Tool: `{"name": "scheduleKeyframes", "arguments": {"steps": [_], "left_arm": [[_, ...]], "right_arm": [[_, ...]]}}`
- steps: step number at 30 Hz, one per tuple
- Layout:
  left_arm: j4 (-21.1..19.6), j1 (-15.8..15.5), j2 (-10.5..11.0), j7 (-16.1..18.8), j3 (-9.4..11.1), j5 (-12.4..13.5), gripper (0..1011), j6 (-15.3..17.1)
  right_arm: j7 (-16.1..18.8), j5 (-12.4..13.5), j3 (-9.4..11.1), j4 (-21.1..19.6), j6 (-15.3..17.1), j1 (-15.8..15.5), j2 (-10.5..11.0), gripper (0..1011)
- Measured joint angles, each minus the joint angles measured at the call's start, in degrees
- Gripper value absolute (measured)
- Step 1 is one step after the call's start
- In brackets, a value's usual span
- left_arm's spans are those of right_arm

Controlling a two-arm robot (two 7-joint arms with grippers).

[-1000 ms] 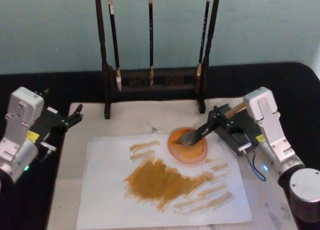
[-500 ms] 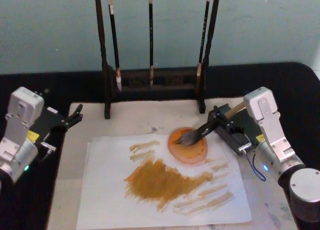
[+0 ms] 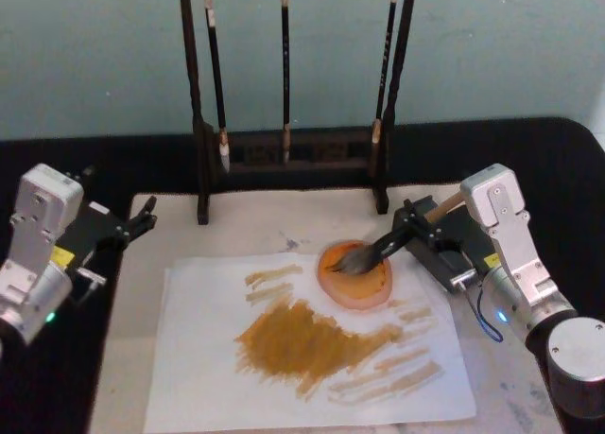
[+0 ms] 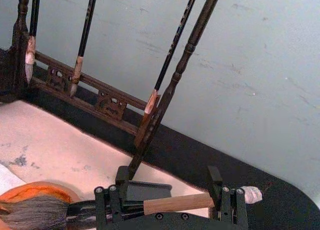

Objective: Pick up the brush from the inkstone, write on the paper, then place the brush back to its original position.

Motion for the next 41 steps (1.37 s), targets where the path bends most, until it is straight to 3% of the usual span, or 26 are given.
{"name": "scheduleKeyframes", "arguments": {"steps": [41], "left_arm": [[0.0, 0.0, 0.0, 0.0, 0.0, 0.0, 1010, 0.0]], "right_arm": [[0.0, 0.0, 0.0, 0.0, 0.0, 0.0, 0.0, 1000]]}}
